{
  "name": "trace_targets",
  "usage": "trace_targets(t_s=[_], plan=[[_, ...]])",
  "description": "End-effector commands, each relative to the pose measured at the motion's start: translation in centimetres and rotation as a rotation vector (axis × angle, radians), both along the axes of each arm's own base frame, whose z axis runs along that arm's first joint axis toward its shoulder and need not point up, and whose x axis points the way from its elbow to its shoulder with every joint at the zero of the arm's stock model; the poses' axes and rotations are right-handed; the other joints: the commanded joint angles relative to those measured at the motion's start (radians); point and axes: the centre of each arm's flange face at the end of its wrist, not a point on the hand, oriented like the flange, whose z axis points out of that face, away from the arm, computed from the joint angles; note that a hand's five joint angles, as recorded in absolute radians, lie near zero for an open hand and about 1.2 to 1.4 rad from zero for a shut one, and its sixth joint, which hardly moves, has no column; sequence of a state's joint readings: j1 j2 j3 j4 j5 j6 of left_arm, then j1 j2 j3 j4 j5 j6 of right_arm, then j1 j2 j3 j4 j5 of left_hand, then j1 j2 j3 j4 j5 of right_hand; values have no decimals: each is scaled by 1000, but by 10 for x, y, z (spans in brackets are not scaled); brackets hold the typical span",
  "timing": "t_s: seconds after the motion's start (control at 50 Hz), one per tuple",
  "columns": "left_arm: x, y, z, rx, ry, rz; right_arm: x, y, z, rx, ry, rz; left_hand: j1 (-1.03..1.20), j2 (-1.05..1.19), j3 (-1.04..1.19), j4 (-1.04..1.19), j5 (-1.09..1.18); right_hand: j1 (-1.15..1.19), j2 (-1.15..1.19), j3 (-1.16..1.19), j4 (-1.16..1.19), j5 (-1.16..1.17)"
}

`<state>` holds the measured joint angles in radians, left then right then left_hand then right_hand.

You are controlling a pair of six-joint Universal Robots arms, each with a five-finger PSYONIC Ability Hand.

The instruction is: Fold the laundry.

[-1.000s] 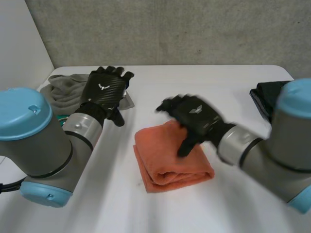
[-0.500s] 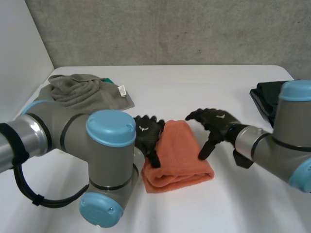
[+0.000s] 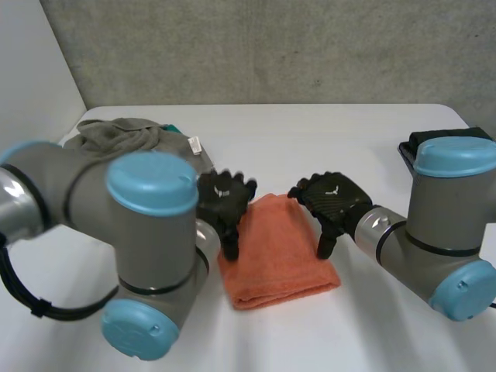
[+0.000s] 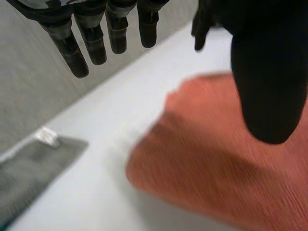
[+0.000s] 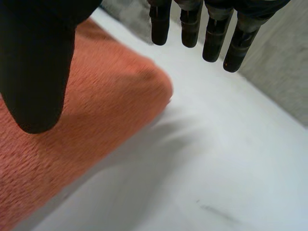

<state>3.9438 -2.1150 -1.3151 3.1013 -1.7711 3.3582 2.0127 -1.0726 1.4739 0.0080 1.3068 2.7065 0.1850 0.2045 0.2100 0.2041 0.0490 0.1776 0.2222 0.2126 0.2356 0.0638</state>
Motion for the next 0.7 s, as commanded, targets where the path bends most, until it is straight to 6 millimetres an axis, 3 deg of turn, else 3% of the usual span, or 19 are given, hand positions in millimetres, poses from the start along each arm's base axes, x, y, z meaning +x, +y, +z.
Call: trace_targets(t_s=[0.02,0.1,0.24,0.38,0.54,0.7], plan=[[5,-10,66,-96,151,-127,-10,27,22,-85,-56,14,-10,-30,-35,-30,-49,-3,-48,-38,-61,-64],[7,-11,86,-116,203,-218,-11,52,3,-46,-64,44,-10,-29,-35,-29,-48,-3,-48,-38,-61,-64],[8,-13,95,-102,223,-276,-6,81,-24,-62,-84,96,-7,-26,-32,-26,-45,-3,-48,-38,-61,-64],[8,-14,95,-81,240,-270,0,82,-55,-65,-67,116,-7,-26,-32,-26,-45,-3,-48,-38,-61,-64],[9,-15,88,-55,239,-261,5,75,-66,-83,-57,106,-10,-29,-35,-29,-48,-3,-48,-38,-61,-64],[10,-16,86,-48,238,-255,12,66,-63,-142,-71,115,-10,-29,-35,-29,-48,-3,-48,-38,-61,-64]])
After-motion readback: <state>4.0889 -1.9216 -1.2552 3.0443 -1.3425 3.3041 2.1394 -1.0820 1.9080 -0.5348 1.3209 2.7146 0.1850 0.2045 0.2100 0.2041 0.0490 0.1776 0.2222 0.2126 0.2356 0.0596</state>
